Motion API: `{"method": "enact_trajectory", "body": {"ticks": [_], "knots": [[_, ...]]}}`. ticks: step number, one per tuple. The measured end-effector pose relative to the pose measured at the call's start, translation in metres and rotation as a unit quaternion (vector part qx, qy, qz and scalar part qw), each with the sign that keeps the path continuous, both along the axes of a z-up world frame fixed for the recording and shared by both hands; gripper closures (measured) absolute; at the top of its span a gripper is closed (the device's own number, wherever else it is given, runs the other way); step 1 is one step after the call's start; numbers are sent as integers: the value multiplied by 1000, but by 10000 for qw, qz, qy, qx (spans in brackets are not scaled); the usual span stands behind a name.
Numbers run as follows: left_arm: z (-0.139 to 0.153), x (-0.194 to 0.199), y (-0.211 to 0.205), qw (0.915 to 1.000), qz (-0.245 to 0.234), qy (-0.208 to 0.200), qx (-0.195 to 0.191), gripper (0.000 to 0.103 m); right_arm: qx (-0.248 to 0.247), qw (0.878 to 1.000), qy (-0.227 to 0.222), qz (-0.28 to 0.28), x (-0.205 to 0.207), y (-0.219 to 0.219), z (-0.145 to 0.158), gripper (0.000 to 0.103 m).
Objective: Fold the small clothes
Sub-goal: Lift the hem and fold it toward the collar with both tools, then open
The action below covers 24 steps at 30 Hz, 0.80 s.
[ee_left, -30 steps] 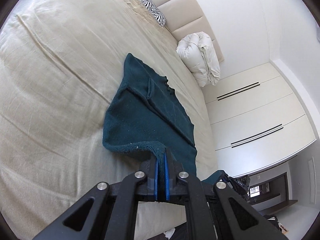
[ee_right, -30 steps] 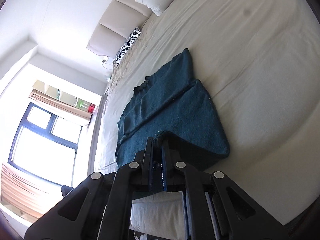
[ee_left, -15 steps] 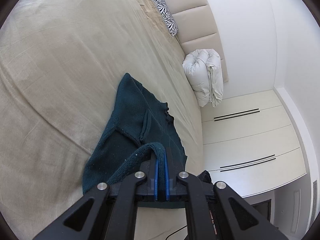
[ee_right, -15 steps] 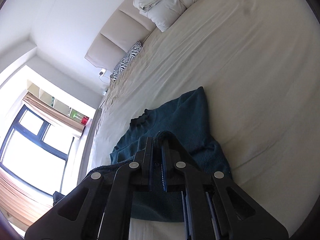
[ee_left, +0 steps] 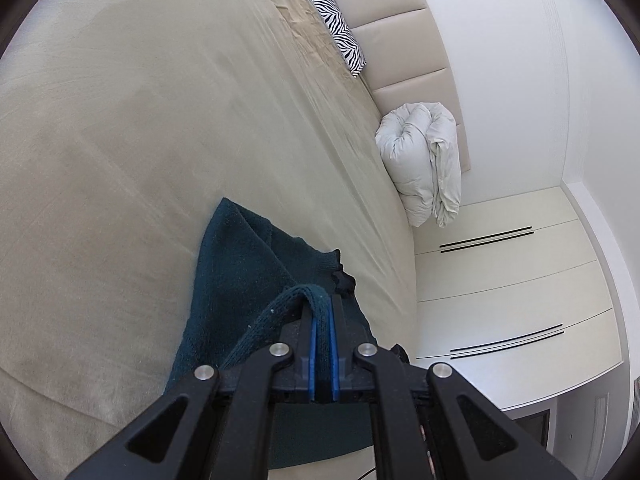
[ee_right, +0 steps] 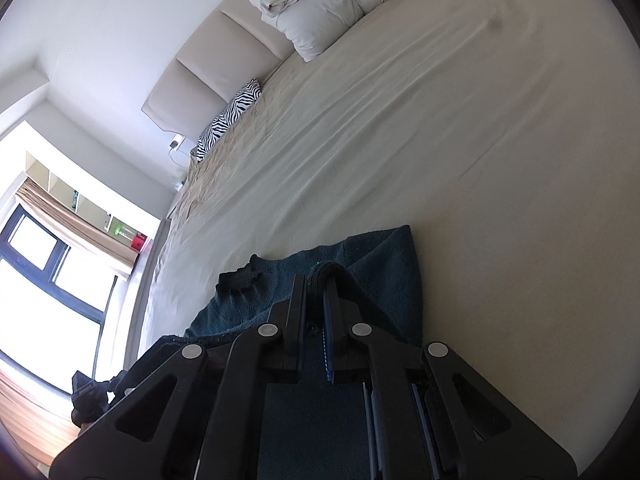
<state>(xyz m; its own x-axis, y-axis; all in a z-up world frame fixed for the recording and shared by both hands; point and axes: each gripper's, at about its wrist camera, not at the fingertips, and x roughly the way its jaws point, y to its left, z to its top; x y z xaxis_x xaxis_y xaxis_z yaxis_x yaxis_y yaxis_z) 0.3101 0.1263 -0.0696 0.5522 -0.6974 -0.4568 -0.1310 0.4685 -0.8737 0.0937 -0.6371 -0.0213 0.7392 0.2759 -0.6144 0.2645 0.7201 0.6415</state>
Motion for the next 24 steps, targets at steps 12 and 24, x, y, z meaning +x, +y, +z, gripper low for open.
{"method": "enact_trajectory", "body": {"ticks": [12,24], "knots": [[-43,56,-8,9988,91,349,335,97,14,9990,414,-187,61,-7,-49,97],[-44,50,5,9973,362,216,599,42,44,9963,738,-432,74,-7,-84,88]]}}
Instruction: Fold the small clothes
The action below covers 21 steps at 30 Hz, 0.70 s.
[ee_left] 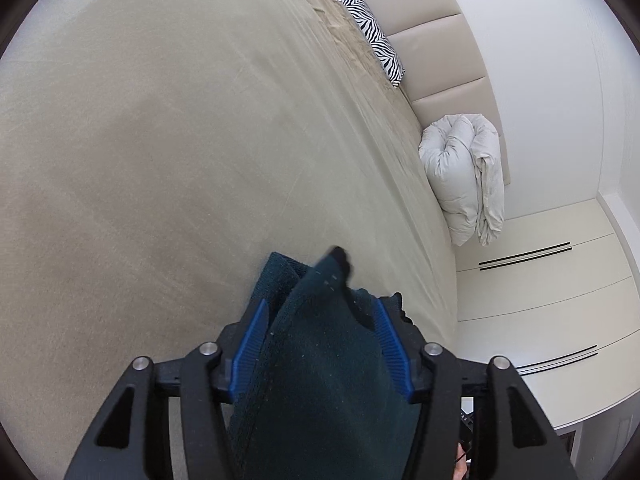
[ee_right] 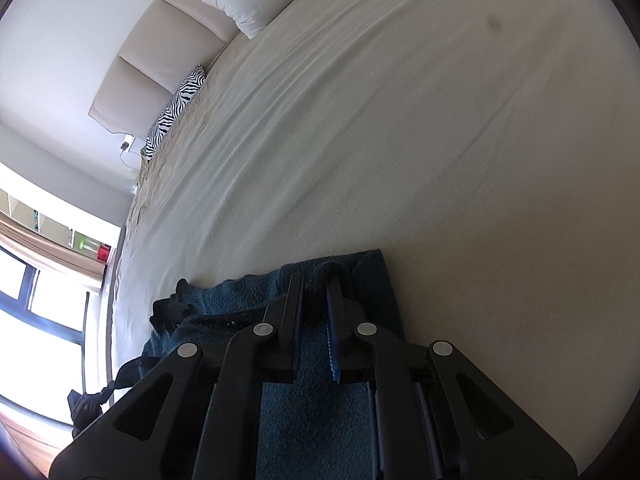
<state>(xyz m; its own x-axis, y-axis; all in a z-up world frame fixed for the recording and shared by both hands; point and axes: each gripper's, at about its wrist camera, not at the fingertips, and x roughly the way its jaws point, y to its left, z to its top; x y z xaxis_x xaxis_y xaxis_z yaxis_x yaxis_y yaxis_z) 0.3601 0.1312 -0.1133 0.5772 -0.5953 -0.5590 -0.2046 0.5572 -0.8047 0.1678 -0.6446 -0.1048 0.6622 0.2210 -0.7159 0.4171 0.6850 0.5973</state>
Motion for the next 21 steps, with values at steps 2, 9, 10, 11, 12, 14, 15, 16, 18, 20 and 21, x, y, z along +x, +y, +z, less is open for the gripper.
{"method": "enact_trajectory", "body": {"ticks": [2,9,10,11,12,14,15,16,18,20,21], "knots": [[13,-10,0,9996,-93,-195,184,42,-98,9999,-67,-100,-6,-2,5,81],[21,-57,-18,9945,-523,-368,832,42,-302,9989,-131,-339,-44,-6,27,48],[19,-63,-21,9936,-607,-357,883,42,-378,9988,-125,-281,-51,-3,31,48],[16,-69,-23,9929,-653,-328,940,42,-492,9985,-102,-210,-56,2,34,48],[13,-74,-25,9923,-662,-298,1001,42,-619,9980,-62,-120,-62,7,36,48],[6,-82,-28,9909,-669,-229,1142,42,-916,9957,76,83,-72,18,38,48],[4,-83,-30,9902,-638,-203,1225,42,-1052,9942,142,195,-77,24,38,48],[1,-86,-30,9894,-608,-178,1303,42,-1174,9925,196,290,-82,29,37,49],[-2,-92,-29,9882,-601,-155,1398,42,-1400,9889,284,413,-97,40,35,50],[-4,-98,-30,9862,-660,-174,1506,42,-1583,9853,375,522,-108,47,32,50],[-4,-101,-32,9851,-703,-201,1558,42,-1654,9837,434,548,-113,50,30,50]]}}
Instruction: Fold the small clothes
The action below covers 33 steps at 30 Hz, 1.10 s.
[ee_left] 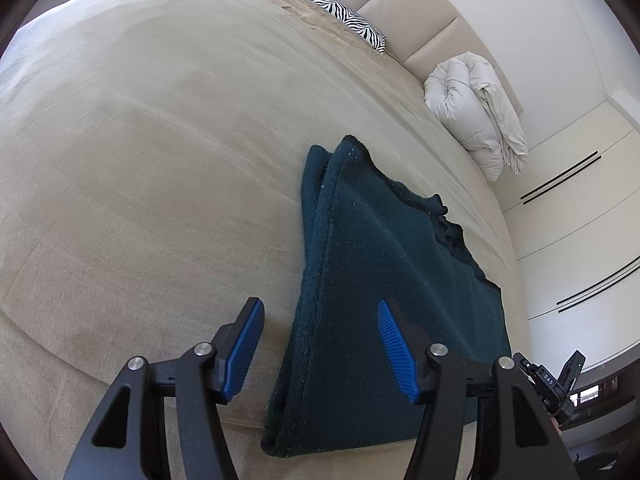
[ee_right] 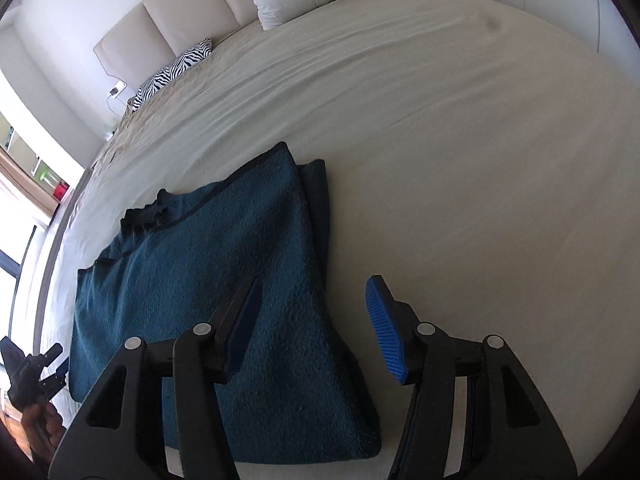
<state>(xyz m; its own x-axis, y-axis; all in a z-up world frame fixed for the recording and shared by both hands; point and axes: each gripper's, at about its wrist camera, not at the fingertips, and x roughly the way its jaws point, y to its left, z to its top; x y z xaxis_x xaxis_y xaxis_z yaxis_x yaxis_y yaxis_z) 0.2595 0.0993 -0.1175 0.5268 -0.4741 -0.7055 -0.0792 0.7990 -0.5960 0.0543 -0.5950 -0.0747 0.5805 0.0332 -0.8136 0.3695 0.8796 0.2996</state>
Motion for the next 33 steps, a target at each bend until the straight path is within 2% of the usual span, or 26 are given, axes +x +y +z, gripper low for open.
{"method": "enact_trajectory", "body": {"ticks": [2,3,6,7,9,10,15,21,22,25,28,29,33], "knots": [[-1,-6,-3,9999,-95,-27,75,42,-29,9999,97,52,-10,2,-6,53],[-1,-8,-5,9998,-152,-42,107,46,20,9999,132,80,-18,-2,-10,59],[-2,-13,-13,9992,-293,-20,273,73,153,9997,110,127,-30,-5,-14,71],[-2,-15,-15,9988,-294,-33,378,79,131,9998,82,137,-33,-4,-13,72],[-2,-19,-15,9982,-277,-54,523,87,51,9998,44,160,-39,-1,-11,83],[-2,-21,-14,9983,-252,-53,525,89,-4,9999,29,164,-42,1,-10,84],[1,-30,-13,9973,-248,-99,686,91,-88,9999,-59,80,-48,0,0,89],[0,-38,-10,9973,-184,-88,700,91,-41,9998,-101,147,-57,-1,5,89],[0,-39,-10,9973,-189,-90,706,95,28,9998,-102,161,-57,-2,5,89],[3,-41,-13,9964,-225,-148,805,96,107,9998,-103,150,-59,-5,5,89],[4,-42,-14,9959,-236,-184,848,96,-72,9996,-80,269,-60,-1,7,89],[4,-42,-14,9959,-239,-188,857,96,-165,9993,-65,317,-60,1,8,95],[3,-44,-16,9953,-243,-210,918,97,-290,9989,-53,359,-64,3,11,98]]}}
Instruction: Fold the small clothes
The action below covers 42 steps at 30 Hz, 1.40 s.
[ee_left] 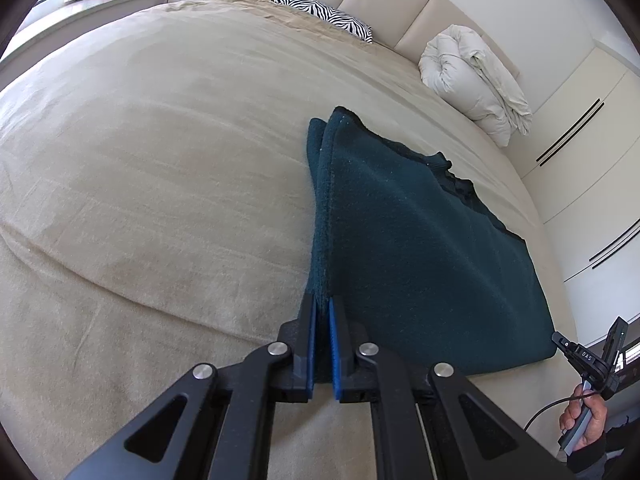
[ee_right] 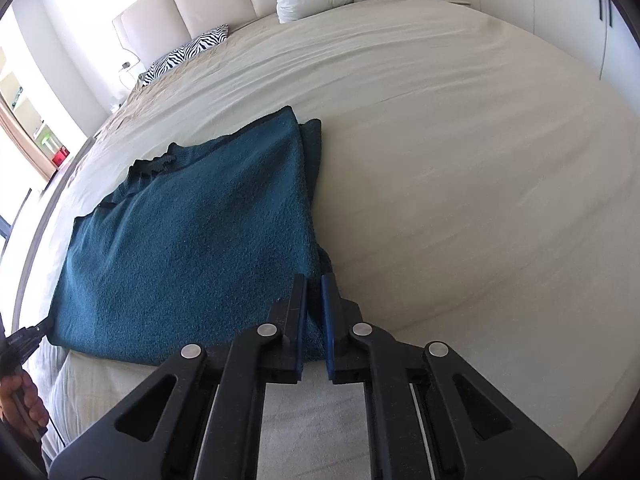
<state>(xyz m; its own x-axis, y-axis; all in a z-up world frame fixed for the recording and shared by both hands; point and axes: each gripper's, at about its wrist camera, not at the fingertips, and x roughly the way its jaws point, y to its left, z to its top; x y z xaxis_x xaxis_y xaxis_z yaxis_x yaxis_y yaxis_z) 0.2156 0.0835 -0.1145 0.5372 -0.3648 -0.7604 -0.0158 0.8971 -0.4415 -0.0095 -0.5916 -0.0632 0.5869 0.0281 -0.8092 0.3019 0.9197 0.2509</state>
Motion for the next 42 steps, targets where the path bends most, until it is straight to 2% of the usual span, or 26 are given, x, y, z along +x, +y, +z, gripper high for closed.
{"method": "enact_trajectory", "body": {"ticks": [8,32,35,37,40,41,42], "knots": [[5,-7,-3,9998,-86,-113,152,97,-11,10000,-18,-31,-10,-1,3,98],[-19,-9,12,9999,-97,101,0,96,280,9993,101,-206,-35,-9,-29,98],[-22,-10,15,9998,-70,141,-105,95,313,9993,98,-181,-34,-9,-32,98],[-23,-10,17,9997,-74,171,-157,91,373,9991,79,-187,-35,-11,-31,96],[-19,-13,22,9995,-47,201,-228,79,365,9987,168,-321,-38,-13,-24,79],[-15,-15,24,9997,30,175,-186,75,390,9984,123,-401,-41,-16,-19,71],[-10,-17,26,9997,132,130,-145,69,423,9978,50,-511,-45,-19,-13,58]]}}
